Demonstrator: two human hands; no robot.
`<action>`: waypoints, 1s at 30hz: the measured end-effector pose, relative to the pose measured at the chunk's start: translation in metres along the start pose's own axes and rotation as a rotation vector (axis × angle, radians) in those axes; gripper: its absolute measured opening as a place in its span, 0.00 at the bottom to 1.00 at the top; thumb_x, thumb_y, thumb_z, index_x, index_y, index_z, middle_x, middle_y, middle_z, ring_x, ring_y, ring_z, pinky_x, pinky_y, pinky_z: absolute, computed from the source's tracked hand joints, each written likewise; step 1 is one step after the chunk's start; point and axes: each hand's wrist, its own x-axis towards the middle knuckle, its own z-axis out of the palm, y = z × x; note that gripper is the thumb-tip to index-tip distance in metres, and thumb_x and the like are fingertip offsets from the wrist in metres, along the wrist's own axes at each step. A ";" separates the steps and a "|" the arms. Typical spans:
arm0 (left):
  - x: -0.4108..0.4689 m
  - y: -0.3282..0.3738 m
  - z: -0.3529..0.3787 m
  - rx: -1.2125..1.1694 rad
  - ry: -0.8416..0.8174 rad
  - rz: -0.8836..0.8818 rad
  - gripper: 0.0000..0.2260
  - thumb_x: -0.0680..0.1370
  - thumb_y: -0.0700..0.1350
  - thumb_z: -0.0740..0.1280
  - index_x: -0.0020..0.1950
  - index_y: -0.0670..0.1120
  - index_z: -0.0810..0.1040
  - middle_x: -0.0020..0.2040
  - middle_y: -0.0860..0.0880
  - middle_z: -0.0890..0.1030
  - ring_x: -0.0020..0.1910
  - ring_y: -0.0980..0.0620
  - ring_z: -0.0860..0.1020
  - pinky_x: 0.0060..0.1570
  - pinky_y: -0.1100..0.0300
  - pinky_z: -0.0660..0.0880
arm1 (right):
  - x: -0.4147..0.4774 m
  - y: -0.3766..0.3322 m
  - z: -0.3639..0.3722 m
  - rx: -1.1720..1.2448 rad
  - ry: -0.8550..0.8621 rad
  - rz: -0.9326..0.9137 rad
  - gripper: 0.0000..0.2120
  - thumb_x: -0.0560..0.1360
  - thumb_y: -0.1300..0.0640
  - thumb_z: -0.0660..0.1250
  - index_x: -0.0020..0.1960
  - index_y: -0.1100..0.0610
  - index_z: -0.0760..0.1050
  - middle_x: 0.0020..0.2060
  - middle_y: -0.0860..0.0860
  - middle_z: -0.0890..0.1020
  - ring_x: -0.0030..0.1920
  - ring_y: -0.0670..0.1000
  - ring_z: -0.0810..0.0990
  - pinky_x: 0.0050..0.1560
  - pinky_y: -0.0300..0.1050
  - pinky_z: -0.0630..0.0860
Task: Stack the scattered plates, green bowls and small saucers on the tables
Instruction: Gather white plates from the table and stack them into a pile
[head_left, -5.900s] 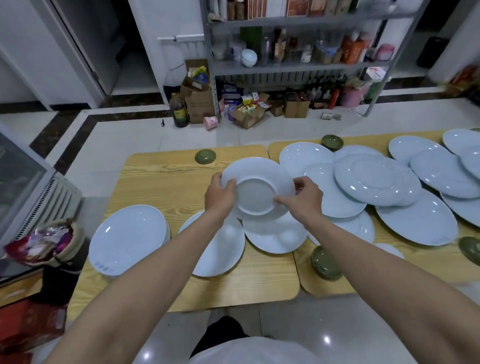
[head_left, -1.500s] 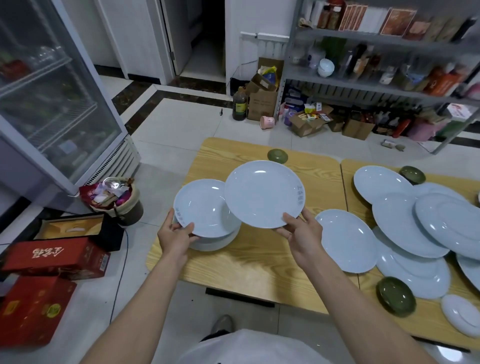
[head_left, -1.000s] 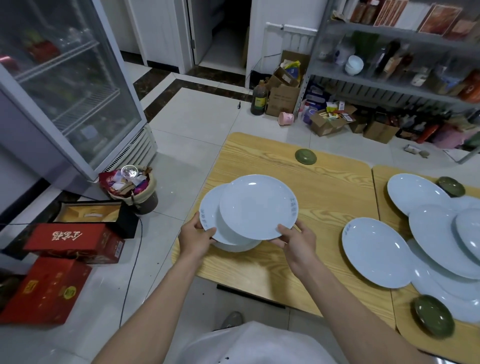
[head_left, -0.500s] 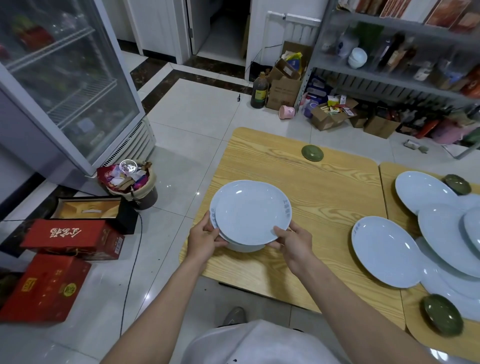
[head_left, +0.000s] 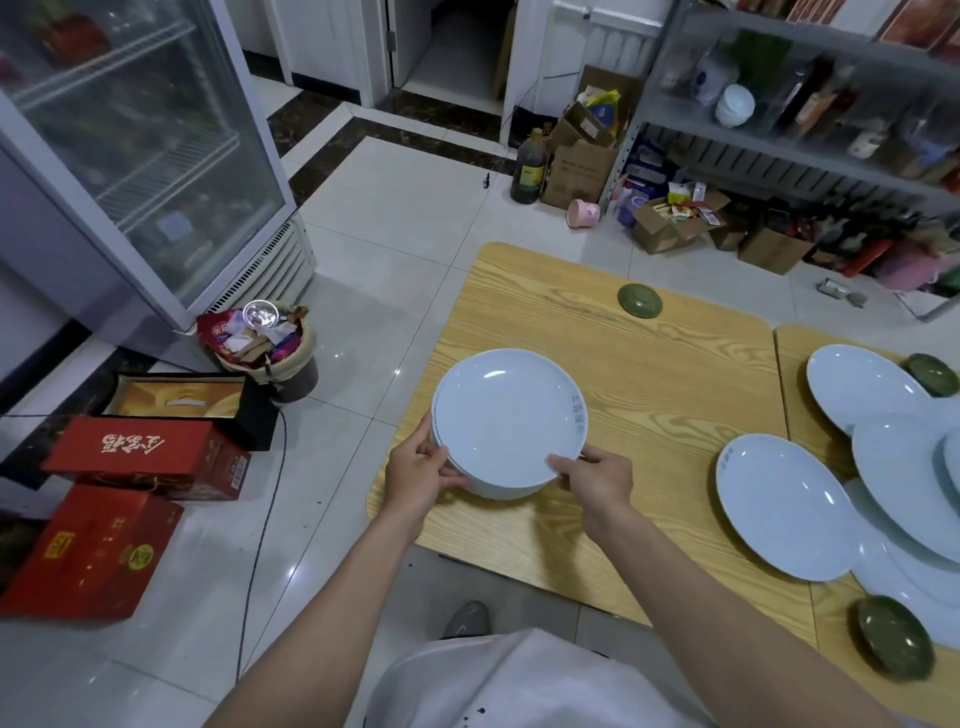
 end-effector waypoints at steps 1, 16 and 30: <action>-0.001 0.001 0.000 -0.008 -0.003 0.000 0.25 0.81 0.33 0.61 0.76 0.50 0.64 0.42 0.45 0.73 0.39 0.45 0.80 0.41 0.53 0.83 | 0.000 0.001 0.001 0.001 0.004 0.005 0.18 0.69 0.69 0.76 0.58 0.61 0.82 0.46 0.54 0.85 0.44 0.52 0.83 0.40 0.41 0.79; -0.011 0.010 0.012 0.403 0.241 0.171 0.16 0.79 0.37 0.63 0.66 0.44 0.79 0.39 0.53 0.73 0.46 0.48 0.77 0.52 0.58 0.75 | 0.001 0.002 -0.018 -0.053 -0.092 -0.034 0.22 0.73 0.58 0.75 0.66 0.59 0.77 0.47 0.53 0.85 0.44 0.50 0.82 0.49 0.45 0.81; -0.059 0.011 0.180 1.419 -0.197 0.887 0.28 0.75 0.60 0.55 0.68 0.46 0.77 0.69 0.44 0.75 0.71 0.42 0.70 0.71 0.47 0.54 | 0.015 -0.015 -0.187 -1.298 0.091 -0.762 0.34 0.78 0.40 0.63 0.76 0.59 0.63 0.72 0.58 0.70 0.76 0.59 0.62 0.75 0.58 0.56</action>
